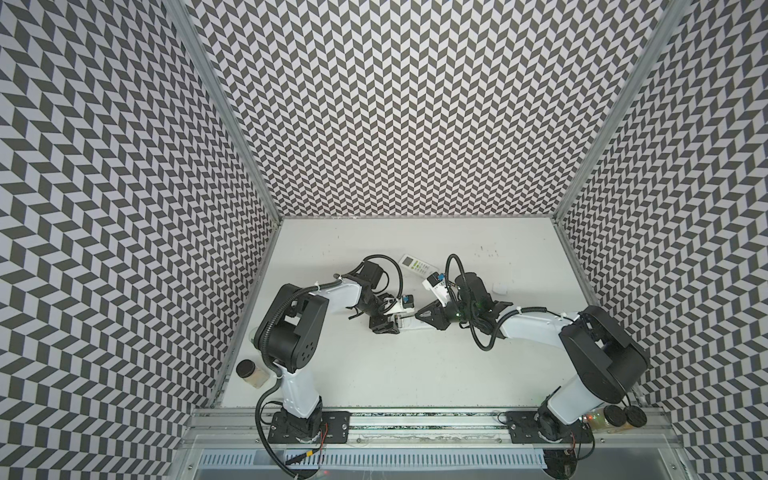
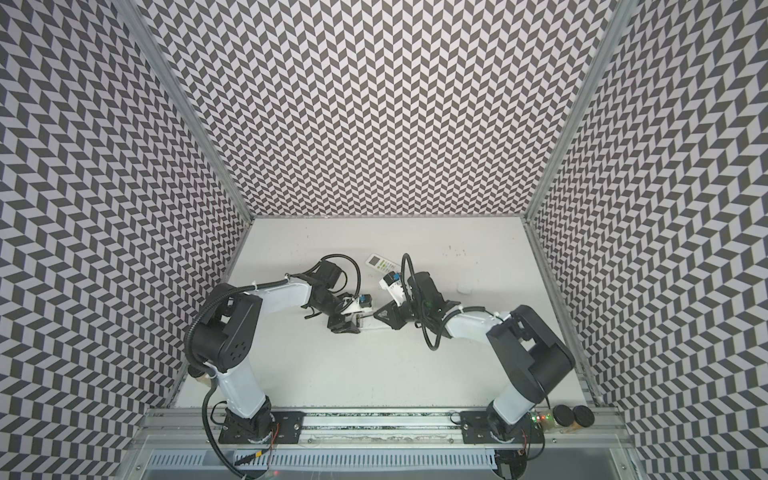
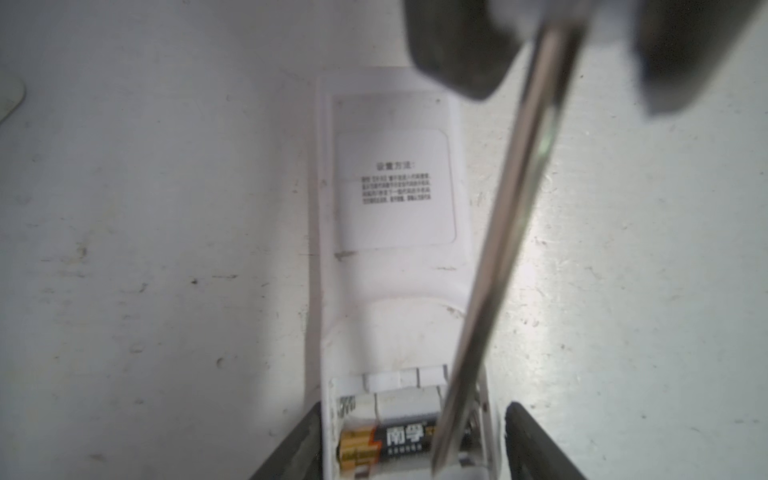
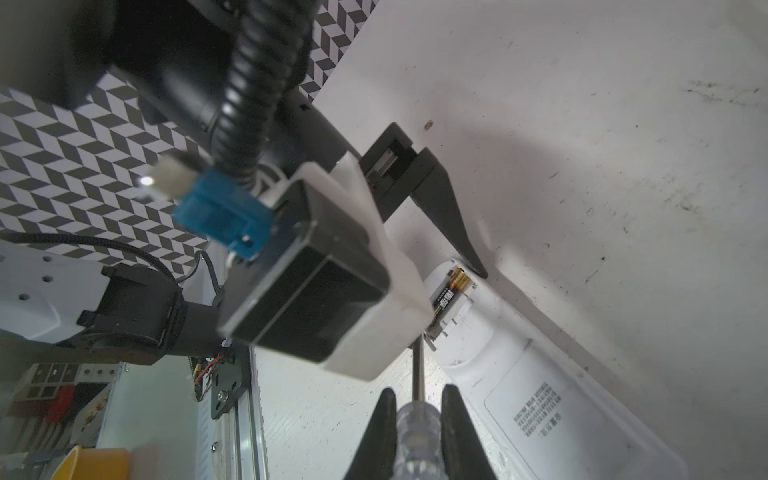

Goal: Unload the batteries from the remote control
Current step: 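Insert the screwdriver tip beside the remaining battery with the right gripper, then lever the screwdriver tip under the second battery with the right gripper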

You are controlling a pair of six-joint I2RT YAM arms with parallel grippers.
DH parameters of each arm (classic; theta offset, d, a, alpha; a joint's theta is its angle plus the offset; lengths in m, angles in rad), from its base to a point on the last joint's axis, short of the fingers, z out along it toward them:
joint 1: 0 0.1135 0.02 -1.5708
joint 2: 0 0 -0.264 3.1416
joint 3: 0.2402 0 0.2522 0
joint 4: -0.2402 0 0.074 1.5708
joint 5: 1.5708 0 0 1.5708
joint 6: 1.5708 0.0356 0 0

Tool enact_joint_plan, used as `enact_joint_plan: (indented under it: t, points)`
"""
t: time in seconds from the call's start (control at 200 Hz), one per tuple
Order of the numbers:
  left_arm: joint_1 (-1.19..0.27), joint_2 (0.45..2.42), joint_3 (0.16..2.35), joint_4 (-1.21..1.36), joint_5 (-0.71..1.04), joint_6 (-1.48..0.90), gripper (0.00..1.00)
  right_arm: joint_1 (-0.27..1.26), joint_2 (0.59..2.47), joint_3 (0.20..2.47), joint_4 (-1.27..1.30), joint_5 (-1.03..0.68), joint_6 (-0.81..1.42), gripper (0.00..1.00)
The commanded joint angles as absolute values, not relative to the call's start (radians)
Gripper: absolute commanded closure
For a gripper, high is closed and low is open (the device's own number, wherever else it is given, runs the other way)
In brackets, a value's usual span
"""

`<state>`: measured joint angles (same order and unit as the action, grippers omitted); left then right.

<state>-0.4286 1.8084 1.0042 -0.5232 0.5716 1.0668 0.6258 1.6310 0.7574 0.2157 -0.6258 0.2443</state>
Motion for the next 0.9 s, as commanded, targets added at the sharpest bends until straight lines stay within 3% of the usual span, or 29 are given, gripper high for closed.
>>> enact_joint_plan:
  t: [0.0,0.506,0.701,0.896]
  points:
    - [-0.445,1.807,0.955,-0.564,0.516,1.031,0.31,0.62,1.662,0.789,0.201,-0.633,0.307,1.0]
    - [-0.475,1.78,0.943,-0.47,0.392,0.895,0.3,0.628,1.714,0.877,0.073,-0.602,0.335,1.0]
    - [-0.487,1.783,0.943,-0.456,0.343,0.868,0.38,0.634,1.749,0.918,0.012,-0.571,0.335,1.0]
    - [-0.482,1.77,0.919,-0.45,0.323,0.866,0.38,0.644,1.779,0.954,-0.041,-0.528,0.346,1.0]
